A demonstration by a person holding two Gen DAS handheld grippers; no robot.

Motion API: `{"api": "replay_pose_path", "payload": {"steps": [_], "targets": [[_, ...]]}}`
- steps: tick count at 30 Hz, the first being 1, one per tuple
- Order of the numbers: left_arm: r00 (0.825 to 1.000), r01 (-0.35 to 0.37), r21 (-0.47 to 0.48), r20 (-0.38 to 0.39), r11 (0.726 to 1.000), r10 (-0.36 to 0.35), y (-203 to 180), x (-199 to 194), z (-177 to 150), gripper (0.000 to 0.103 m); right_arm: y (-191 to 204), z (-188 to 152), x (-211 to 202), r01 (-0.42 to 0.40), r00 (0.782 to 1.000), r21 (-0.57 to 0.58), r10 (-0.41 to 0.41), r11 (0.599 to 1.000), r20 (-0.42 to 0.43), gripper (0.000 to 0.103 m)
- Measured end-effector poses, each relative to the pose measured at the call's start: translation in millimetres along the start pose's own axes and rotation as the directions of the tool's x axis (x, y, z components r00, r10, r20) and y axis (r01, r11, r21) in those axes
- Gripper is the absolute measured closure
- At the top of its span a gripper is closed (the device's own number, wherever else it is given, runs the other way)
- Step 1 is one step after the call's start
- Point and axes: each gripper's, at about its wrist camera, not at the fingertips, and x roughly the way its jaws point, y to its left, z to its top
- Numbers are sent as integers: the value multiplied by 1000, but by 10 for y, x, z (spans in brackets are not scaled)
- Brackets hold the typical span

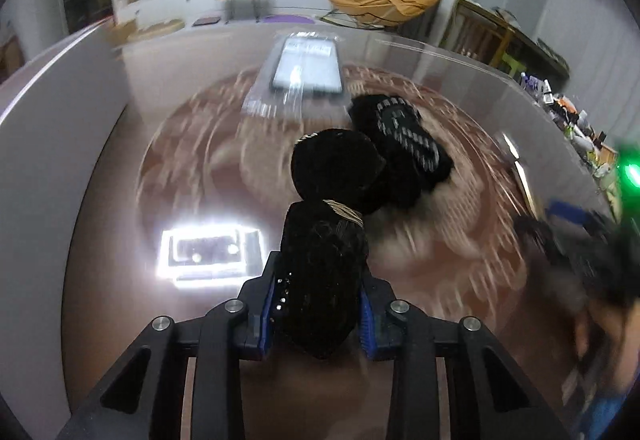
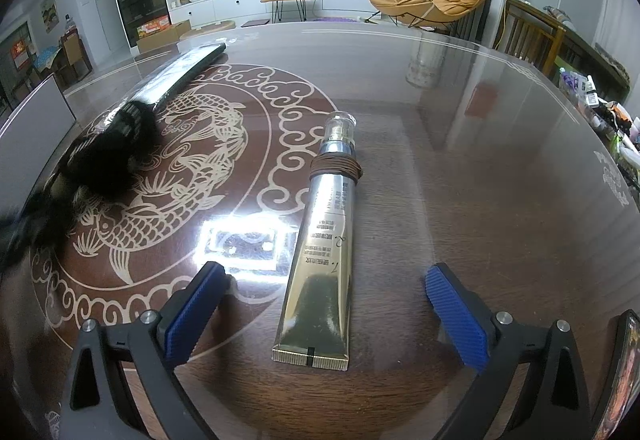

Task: Organize objects
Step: 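Grasp the black sequined pouch with the left tool while the right tool moves over the gold tube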

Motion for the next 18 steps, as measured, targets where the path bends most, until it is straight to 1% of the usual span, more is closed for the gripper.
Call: {"api": "replay_pose_path", "payload": {"steps": [2, 3, 4, 5, 6, 8, 9, 10, 11, 12, 18], "targets": [[1000, -15, -27, 11, 1000, 15, -32, -163, -250, 60, 0, 0, 0, 0, 1000, 0, 0, 1000, 0, 2], [999, -28, -32, 18, 999, 28, -50, -221, -349, 40, -1, -1, -1, 0, 1000, 0, 0, 1000, 0, 2], [999, -47, -30, 22, 998, 48, -56, -246, -401, 17, 0, 0, -1, 0, 1000, 0, 0, 1000, 0, 2], [997, -73, -24, 27, 997, 74, -53, -256, -442, 11, -1, -1, -1, -1, 1000, 0, 1, 1000, 0, 2], [995, -99, -15, 30, 995, 99, -54, -251, -464, 10, -1, -1, -1, -1, 1000, 1, 1, 1000, 0, 2], [994, -107, -18, 7, 994, 107, -17, -205, -450, 10, -1, 0, 2, -1, 1000, 1, 1, 1000, 0, 2], [993, -114, -15, 10, 993, 114, -14, -197, -439, 7, -1, -1, 2, -1, 1000, 1, 1, 1000, 0, 2], [992, -125, -6, 6, 992, 125, 5, -167, -425, 0, -1, 0, 1, 0, 1000, 1, 0, 1000, 0, 2], [990, -142, 11, -1, 990, 142, -10, -116, -412, 0, -1, 0, 2, 1, 1000, 1, -1, 1000, -1, 2], [988, -152, 25, 11, 988, 152, -31, -98, -413, 0, -2, 1, 1, 0, 1000, 1, 0, 1000, -1, 2], [988, -152, 20, 19, 988, 152, -31, -86, -382, 0, -5, 3, 2, 2, 1000, 2, -2, 1000, -1, 1]]}}
